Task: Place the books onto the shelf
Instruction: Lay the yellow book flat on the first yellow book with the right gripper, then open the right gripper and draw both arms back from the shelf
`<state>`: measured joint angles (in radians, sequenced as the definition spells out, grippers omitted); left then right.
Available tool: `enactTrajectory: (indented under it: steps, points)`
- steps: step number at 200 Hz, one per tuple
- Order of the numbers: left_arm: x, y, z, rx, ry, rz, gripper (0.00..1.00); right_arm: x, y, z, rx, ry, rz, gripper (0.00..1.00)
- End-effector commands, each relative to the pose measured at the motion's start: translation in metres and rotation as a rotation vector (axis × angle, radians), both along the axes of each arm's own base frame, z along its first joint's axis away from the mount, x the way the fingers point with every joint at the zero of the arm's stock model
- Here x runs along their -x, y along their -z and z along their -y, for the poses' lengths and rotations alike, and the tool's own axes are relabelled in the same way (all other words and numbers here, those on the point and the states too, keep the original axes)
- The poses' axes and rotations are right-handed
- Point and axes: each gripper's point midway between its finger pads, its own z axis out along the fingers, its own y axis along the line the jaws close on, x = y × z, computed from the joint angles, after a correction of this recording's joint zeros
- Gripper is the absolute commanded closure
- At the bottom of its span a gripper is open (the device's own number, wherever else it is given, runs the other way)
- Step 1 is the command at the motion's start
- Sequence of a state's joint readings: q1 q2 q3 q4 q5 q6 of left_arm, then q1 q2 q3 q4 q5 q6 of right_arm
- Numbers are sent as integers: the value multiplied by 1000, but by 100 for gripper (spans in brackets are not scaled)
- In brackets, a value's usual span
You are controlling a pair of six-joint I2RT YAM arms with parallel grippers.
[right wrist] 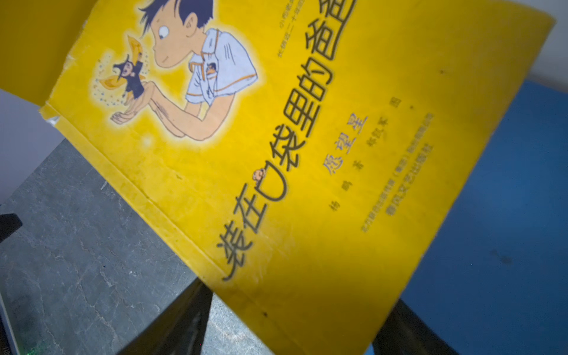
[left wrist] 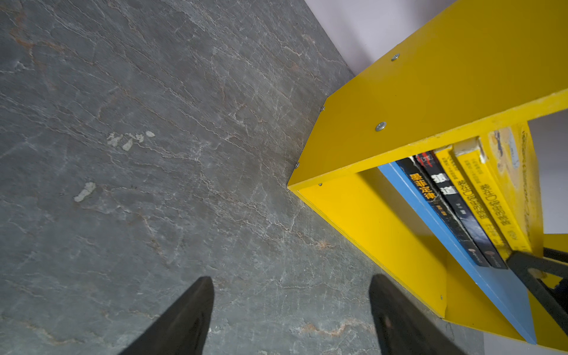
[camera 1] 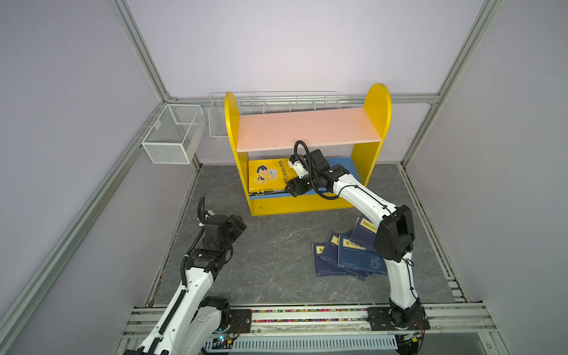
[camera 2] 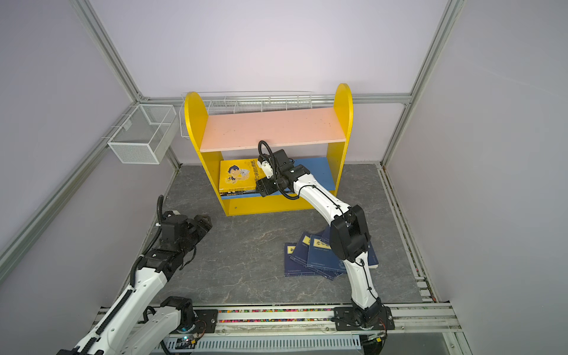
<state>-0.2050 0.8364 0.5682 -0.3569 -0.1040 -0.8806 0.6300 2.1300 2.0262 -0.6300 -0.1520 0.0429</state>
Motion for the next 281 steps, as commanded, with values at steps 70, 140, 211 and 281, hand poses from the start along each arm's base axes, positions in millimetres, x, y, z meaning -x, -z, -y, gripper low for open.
enactTrajectory:
  steps: [70,140,211,281]
  points:
    - [1,-3,0,-10,8,-1,20,4,10,-28,-36,-55,-9,26]
    - [-8,-12,4,-51,58,23,20,2,-22,8,-74,113,125,8]
    - [-14,-8,7,-44,65,17,20,17,-43,78,-120,337,184,7]
    - [-36,-21,19,-83,141,43,20,47,-11,185,-2,634,132,6]
